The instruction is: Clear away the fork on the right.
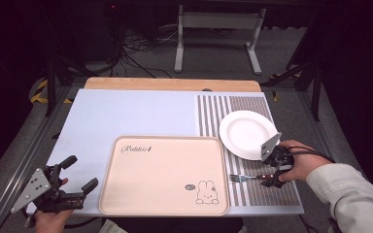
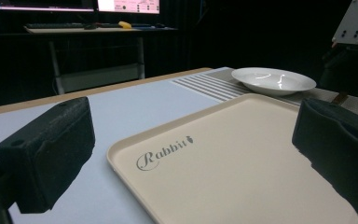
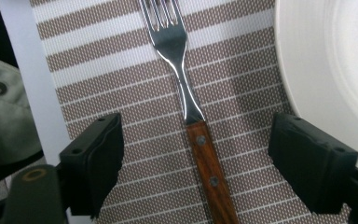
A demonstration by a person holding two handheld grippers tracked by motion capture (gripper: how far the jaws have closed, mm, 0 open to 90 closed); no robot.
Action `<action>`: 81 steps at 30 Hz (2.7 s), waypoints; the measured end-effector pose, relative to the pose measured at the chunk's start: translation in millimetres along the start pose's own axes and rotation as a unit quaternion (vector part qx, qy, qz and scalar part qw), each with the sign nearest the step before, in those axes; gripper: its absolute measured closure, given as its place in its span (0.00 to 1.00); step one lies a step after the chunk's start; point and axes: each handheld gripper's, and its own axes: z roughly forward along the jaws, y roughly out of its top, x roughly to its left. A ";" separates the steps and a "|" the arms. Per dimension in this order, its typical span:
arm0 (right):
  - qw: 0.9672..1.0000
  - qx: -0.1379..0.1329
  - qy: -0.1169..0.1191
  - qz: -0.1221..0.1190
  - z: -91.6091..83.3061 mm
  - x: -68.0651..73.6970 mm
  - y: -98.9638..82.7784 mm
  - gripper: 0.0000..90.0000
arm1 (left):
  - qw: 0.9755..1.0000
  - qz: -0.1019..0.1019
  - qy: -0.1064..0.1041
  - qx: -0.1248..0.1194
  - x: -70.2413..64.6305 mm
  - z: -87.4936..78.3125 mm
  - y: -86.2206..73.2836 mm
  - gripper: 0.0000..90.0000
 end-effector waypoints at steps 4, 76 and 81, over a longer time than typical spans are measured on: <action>1.000 0.014 -0.003 -0.017 2.9 -1.3 -2.3 0.30 | 1.000 0.000 0.000 0.000 0.1 0.1 -0.1 0.00; 0.994 0.028 -0.032 -0.101 -17.4 4.1 11.8 0.87 | 1.000 -0.003 -0.004 -0.001 0.4 0.6 -0.4 0.00; 0.994 0.023 -0.041 -0.101 -26.2 6.3 18.2 0.87 | 1.000 -0.003 -0.006 -0.001 0.3 0.7 -0.3 0.00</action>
